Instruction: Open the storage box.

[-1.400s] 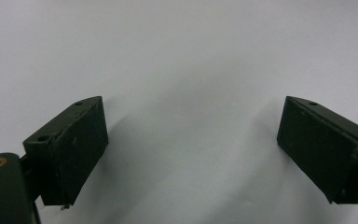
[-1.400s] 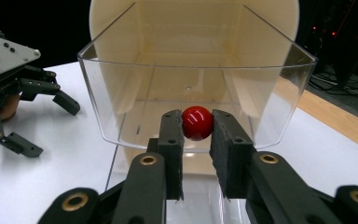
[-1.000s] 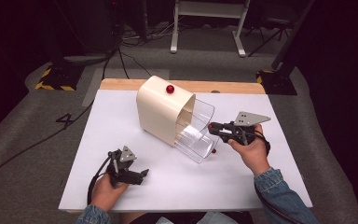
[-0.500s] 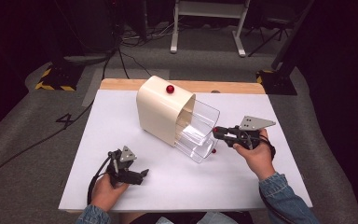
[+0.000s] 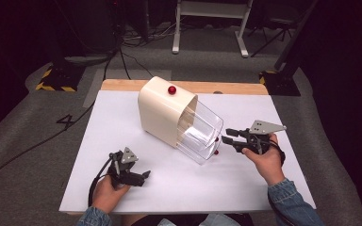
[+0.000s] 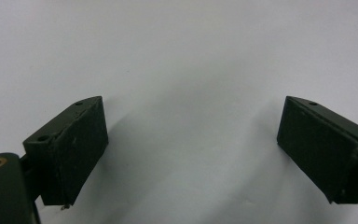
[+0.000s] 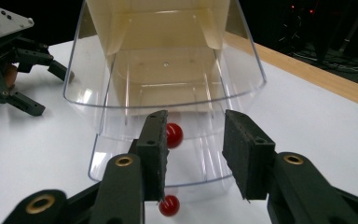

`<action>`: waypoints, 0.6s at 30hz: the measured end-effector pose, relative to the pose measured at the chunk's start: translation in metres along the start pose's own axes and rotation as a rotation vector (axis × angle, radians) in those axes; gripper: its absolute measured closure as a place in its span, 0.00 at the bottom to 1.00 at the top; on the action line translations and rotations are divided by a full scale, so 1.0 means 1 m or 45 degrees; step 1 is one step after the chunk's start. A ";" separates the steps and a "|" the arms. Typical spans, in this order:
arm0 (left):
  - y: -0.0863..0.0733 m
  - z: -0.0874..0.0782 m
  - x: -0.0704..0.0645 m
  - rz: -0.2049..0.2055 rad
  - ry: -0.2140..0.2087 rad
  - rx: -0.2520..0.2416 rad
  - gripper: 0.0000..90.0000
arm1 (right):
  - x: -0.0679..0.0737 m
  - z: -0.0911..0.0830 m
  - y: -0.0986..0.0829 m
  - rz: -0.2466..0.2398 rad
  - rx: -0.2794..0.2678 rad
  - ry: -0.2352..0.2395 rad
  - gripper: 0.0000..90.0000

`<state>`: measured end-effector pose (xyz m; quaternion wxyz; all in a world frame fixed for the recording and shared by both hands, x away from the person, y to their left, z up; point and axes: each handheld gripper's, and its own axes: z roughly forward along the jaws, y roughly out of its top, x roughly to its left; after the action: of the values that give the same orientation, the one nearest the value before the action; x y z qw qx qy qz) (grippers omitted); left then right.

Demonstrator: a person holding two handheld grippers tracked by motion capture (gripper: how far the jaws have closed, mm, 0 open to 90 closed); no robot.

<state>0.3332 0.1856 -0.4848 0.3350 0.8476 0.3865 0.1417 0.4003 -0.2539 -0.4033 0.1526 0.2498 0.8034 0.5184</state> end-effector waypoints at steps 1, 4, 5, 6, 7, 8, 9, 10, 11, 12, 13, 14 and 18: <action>0.000 0.000 0.000 -0.002 0.000 -0.001 0.10 | 0.000 -0.002 -0.002 0.003 0.002 -0.008 0.65; 0.000 0.000 0.000 -0.003 0.000 -0.001 0.10 | -0.003 -0.009 -0.007 0.014 0.015 -0.024 0.62; 0.000 0.000 0.000 -0.003 -0.001 -0.001 0.10 | -0.004 -0.012 -0.009 0.018 0.024 -0.033 0.61; 0.000 0.000 0.000 -0.003 -0.001 -0.001 0.10 | -0.005 -0.015 -0.012 0.025 0.036 -0.038 0.60; 0.000 0.000 0.000 -0.003 0.000 -0.001 0.10 | -0.005 -0.015 -0.012 0.025 0.036 -0.038 0.60; 0.000 0.000 0.000 -0.003 0.000 -0.001 0.10 | -0.007 -0.020 -0.016 0.034 0.045 -0.058 0.55; 0.000 0.000 0.000 -0.003 0.000 -0.001 0.10 | -0.008 -0.023 -0.019 0.039 0.053 -0.068 0.53; 0.000 0.000 0.000 -0.003 0.000 -0.001 0.10 | -0.009 -0.026 -0.022 0.048 0.062 -0.076 0.51; 0.000 0.000 0.000 -0.003 0.000 -0.001 0.10 | -0.009 -0.026 -0.022 0.048 0.062 -0.076 0.51; 0.000 0.000 0.000 -0.003 0.000 -0.001 0.10 | -0.011 -0.032 -0.029 0.067 0.082 -0.100 0.47; 0.000 0.000 0.000 -0.003 0.000 -0.001 0.10 | -0.011 -0.032 -0.029 0.067 0.082 -0.100 0.47; 0.000 0.000 0.000 -0.003 -0.001 -0.001 0.10 | -0.013 -0.038 -0.036 0.083 0.112 -0.120 0.45; 0.000 0.000 0.000 -0.003 -0.001 0.000 0.10 | -0.019 -0.049 -0.051 0.122 0.158 -0.152 0.42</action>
<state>0.3330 0.1855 -0.4848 0.3354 0.8471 0.3873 0.1410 0.3788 -0.3184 -0.4293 0.1595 0.3273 0.8107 0.4585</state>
